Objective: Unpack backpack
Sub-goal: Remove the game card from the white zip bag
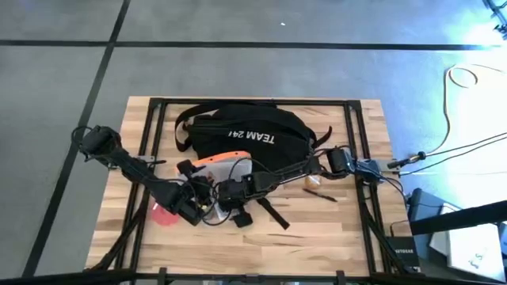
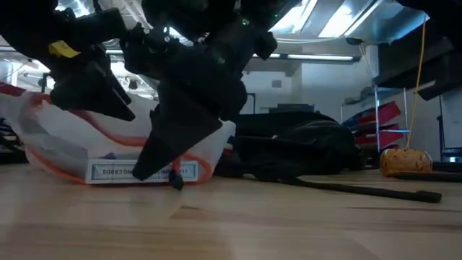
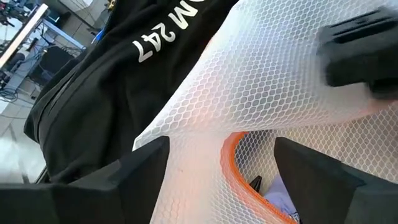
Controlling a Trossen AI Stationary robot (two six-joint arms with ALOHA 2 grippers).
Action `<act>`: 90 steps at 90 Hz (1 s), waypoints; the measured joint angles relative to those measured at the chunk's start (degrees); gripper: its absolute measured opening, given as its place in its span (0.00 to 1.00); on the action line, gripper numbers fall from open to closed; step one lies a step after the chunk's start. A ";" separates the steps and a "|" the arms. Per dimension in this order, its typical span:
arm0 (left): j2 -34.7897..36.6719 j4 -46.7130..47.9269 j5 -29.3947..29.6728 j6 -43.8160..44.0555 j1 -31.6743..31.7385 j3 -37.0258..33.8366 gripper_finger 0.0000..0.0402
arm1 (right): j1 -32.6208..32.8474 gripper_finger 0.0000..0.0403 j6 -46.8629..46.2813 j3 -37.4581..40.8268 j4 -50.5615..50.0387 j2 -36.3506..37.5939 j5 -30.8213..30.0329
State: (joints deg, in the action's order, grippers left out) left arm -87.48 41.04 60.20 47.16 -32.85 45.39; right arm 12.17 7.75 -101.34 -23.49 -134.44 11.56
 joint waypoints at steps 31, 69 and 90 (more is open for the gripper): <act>0.00 0.03 0.08 0.00 -0.03 0.00 0.70 | 6.66 0.89 -0.10 -0.02 -1.91 0.14 -2.89; 0.00 0.02 0.09 0.24 0.03 0.04 0.70 | 12.98 0.78 -7.56 -0.33 -9.16 0.67 -17.45; 0.00 0.00 0.07 0.34 0.01 0.04 0.70 | 14.28 0.72 -8.82 -0.28 -12.09 0.90 -17.09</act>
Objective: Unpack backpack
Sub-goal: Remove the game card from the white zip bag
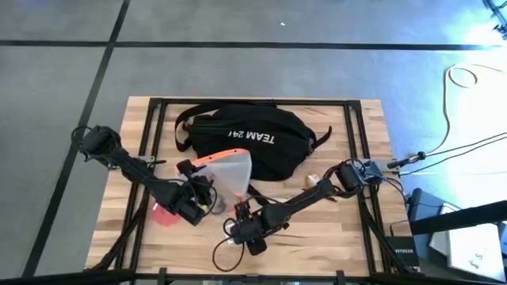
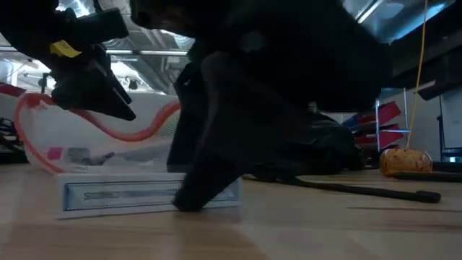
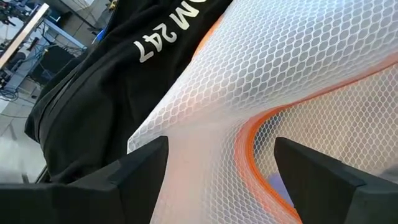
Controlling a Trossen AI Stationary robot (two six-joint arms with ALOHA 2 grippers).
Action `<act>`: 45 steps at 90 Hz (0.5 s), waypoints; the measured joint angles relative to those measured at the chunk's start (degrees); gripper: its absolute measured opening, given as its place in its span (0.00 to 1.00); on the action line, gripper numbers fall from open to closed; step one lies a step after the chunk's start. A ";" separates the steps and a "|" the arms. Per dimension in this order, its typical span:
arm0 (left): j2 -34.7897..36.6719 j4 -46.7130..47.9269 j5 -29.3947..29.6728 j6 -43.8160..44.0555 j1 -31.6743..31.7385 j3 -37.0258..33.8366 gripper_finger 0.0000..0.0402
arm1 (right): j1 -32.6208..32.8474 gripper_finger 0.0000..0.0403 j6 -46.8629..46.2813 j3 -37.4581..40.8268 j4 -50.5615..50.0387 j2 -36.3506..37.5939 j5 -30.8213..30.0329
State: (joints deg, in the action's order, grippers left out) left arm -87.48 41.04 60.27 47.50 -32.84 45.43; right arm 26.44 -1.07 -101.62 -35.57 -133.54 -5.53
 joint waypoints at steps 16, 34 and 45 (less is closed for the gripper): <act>0.00 0.00 -0.02 0.03 0.00 0.00 0.70 | 0.38 0.74 -4.14 0.00 -5.88 0.31 0.69; 0.00 0.02 -0.21 -0.06 0.00 0.00 0.70 | 2.60 0.73 -9.41 0.24 -12.27 2.01 1.10; 0.00 0.00 -0.17 0.03 0.00 0.00 0.70 | 4.59 0.72 -12.31 0.35 -15.96 2.90 1.90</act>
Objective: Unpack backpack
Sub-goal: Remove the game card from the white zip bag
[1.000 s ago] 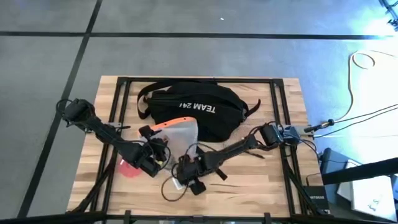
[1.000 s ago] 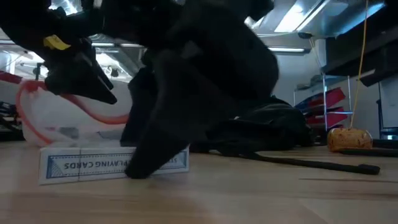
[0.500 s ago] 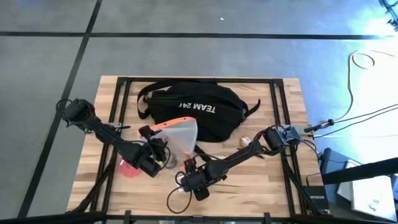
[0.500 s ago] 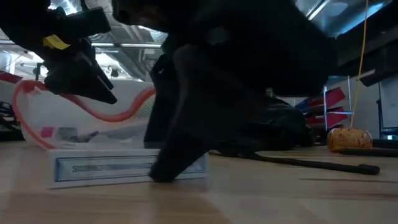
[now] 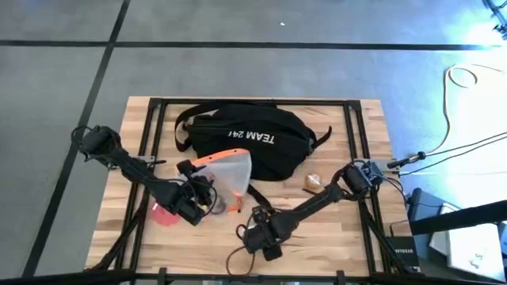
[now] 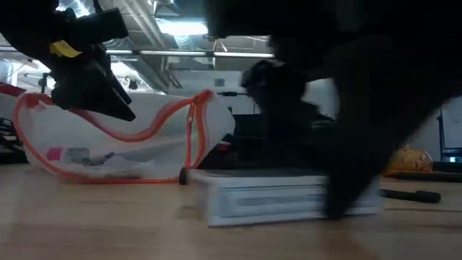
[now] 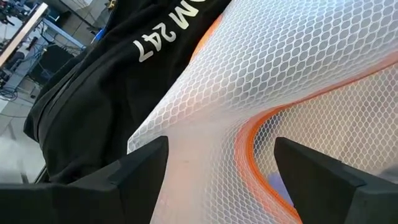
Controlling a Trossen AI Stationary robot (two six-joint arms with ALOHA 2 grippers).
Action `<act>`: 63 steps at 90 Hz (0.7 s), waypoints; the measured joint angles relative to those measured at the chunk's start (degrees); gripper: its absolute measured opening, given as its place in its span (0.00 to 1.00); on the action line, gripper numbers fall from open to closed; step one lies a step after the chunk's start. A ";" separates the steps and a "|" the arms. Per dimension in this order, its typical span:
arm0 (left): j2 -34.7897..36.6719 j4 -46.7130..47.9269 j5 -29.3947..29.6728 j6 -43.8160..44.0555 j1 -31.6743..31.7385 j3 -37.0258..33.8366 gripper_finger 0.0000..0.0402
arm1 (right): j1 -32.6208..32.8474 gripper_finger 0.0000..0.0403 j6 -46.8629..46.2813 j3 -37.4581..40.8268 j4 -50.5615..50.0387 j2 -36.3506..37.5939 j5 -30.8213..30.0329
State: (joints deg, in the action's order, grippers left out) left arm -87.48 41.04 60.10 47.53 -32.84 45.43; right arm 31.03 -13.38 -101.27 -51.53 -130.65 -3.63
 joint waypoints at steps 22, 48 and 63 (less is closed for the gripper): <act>0.00 -0.12 0.02 0.00 0.00 0.00 0.70 | 3.76 0.72 -9.94 3.96 -5.05 2.17 -1.19; 0.00 -0.14 0.04 0.00 0.00 0.00 0.70 | 8.73 0.72 -25.66 19.25 -3.67 12.86 -4.87; 0.00 -0.17 0.04 -0.05 0.00 -0.02 0.70 | 12.94 0.72 -38.80 31.25 -2.40 22.22 -5.95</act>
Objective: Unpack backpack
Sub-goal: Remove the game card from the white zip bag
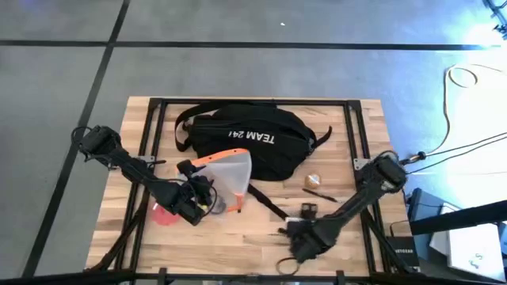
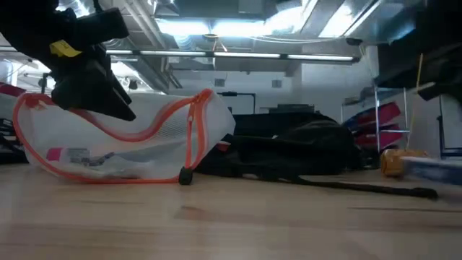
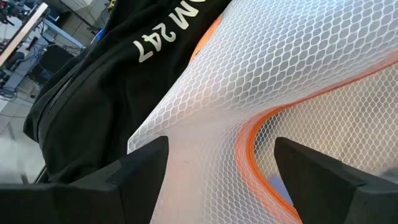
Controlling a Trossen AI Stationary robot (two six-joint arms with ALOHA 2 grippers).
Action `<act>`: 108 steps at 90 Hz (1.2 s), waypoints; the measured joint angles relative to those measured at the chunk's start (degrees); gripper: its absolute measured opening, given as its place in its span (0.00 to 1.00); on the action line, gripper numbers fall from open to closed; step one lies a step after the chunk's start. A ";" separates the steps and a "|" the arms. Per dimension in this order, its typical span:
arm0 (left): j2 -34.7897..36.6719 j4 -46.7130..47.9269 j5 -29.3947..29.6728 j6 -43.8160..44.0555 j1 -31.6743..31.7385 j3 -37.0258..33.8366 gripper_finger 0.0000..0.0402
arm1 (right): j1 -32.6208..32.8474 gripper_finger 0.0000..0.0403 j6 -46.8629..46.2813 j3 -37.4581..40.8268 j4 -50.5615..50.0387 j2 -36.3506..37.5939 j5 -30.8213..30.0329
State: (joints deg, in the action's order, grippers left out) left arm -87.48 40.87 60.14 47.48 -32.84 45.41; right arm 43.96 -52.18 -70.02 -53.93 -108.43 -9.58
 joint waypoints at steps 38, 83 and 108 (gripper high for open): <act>0.00 -0.01 0.42 0.07 0.02 0.00 0.70 | 9.68 0.72 -30.19 23.48 8.11 16.63 -0.11; 0.00 -0.01 1.16 0.12 0.33 0.00 0.70 | 16.78 0.72 -65.82 23.81 0.73 20.38 11.02; 0.00 -0.01 1.16 0.12 0.33 0.00 0.70 | 18.84 0.75 -79.25 23.77 -1.60 20.09 9.57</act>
State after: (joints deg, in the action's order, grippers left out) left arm -87.48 40.86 61.30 47.59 -32.51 45.41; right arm 62.80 -131.43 -46.25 -55.53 -88.34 -0.01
